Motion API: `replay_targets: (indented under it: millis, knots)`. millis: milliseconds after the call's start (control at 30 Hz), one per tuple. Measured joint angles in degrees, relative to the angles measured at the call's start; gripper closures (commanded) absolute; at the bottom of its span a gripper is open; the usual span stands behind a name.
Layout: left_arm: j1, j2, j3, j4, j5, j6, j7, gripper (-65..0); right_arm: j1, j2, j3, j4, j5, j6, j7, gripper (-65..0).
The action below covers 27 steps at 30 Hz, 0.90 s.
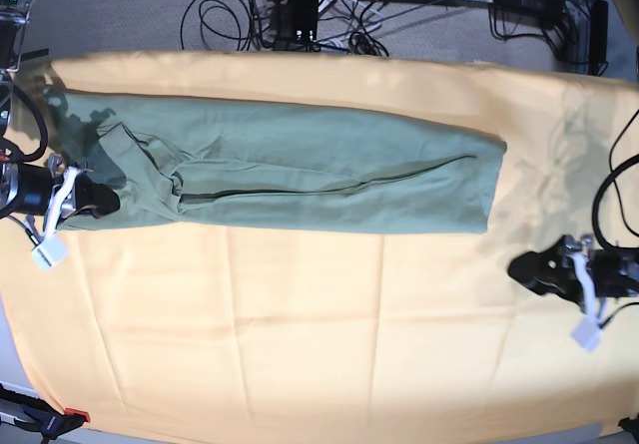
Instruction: Fold the T-shirt properly
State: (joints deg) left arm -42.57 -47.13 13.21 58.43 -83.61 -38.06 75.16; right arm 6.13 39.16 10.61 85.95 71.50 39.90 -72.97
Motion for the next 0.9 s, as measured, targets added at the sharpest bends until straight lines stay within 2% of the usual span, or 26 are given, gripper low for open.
replay_targets:
  millis: [167,367,433,533,633,767,900]
  knots:
    - [3.5,-1.2,-10.4,-1.1,0.0,0.3,0.0,-34.6,-0.1,-0.6,0.0,-0.1,-6.3,0.0,2.1,0.0]
    - [11.9,-1.4,-17.3,-1.5,0.9,0.5,0.9,-34.6,-0.5,-4.4,0.0,-0.1,-14.2,0.0,2.5,0.0]
    - [14.5,-1.6,-20.0,-1.4,0.8,0.5,0.4,-34.6,-2.1,-5.5,0.1,-0.1,-17.4,0.0,5.8,0.0]
    - [18.4,-1.9,-23.0,-1.4,0.9,0.5,0.6,-34.7,-5.9,-7.6,0.1,-0.2,-26.5,0.0,10.0,0.0]
    - [21.3,-1.6,-24.5,-1.5,0.9,0.5,0.7,-34.7,-7.8,-7.9,0.2,0.0,-31.7,-2.9,15.4,0.0]
    - [25.1,-1.6,-25.6,-1.4,0.2,0.5,-0.2,-34.7,-9.8,-7.9,0.3,0.0,-31.4,-3.8,17.7,0.0]
    - [29.2,-1.0,-25.6,-1.5,0.5,0.5,-0.3,-34.7,-9.9,-7.9,0.4,0.0,-31.5,-3.9,17.3,0.0]
